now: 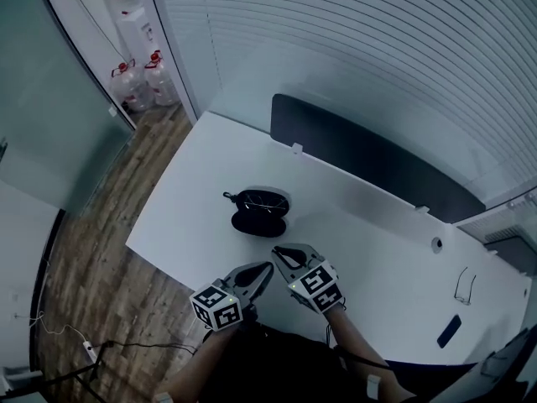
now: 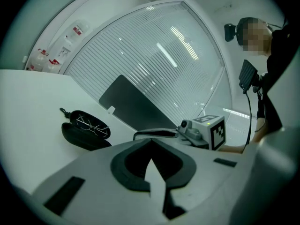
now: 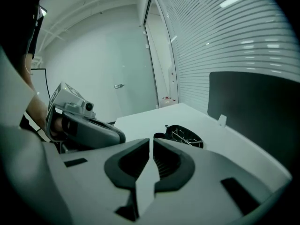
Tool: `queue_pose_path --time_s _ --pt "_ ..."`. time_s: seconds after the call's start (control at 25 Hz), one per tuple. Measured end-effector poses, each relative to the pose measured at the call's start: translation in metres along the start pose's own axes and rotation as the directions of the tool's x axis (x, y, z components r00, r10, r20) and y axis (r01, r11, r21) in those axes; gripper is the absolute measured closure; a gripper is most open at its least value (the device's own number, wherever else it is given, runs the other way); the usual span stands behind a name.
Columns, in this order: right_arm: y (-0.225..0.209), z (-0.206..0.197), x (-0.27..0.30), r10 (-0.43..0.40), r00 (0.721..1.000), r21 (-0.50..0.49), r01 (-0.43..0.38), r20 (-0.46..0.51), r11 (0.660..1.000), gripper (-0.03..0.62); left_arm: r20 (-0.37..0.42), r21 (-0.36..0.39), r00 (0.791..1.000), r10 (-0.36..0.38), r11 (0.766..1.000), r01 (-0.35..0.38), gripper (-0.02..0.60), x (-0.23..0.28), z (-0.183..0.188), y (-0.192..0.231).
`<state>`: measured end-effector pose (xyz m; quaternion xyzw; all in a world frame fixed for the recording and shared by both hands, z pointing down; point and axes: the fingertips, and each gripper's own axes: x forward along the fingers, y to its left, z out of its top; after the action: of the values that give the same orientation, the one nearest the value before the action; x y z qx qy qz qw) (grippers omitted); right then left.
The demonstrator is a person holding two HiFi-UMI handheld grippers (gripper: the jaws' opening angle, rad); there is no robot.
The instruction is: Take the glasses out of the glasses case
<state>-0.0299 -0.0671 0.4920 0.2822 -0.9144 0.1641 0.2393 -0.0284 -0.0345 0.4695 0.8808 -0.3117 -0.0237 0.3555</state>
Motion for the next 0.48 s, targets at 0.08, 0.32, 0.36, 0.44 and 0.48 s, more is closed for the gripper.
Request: queue_pose_path --time_s 0.08,0.32,0.36,0.44,0.48 --pt "-0.002 -0.001 0.003 -0.016 1.000 -0.015 0.015 -0.012 1.000 0.572 -0.013 -0.005 1.000 -0.009 1.000 0.009 0.572 0.002 -0.001 0.004" --pt "-0.016 -0.004 0.015 -0.037 0.996 -0.070 0.032 -0.075 0.997 0.571 -0.001 -0.023 1.000 -0.013 1.000 0.013 0.572 0.012 0.005 0.017" --pt "-0.017 -0.005 0.018 -0.037 0.996 -0.077 0.031 -0.084 0.997 0.571 0.003 -0.029 1.000 -0.010 1.000 0.010 0.572 0.012 0.005 0.020" --pt "-0.020 -0.007 0.025 -0.035 0.994 -0.097 0.024 -0.108 0.995 0.568 0.012 -0.045 1.000 -0.005 0.999 0.005 0.572 0.012 0.006 0.025" --pt "-0.020 -0.008 0.028 -0.032 0.992 -0.106 0.019 -0.120 0.994 0.563 0.015 -0.052 1.000 -0.003 0.999 0.004 0.572 0.012 0.006 0.027"
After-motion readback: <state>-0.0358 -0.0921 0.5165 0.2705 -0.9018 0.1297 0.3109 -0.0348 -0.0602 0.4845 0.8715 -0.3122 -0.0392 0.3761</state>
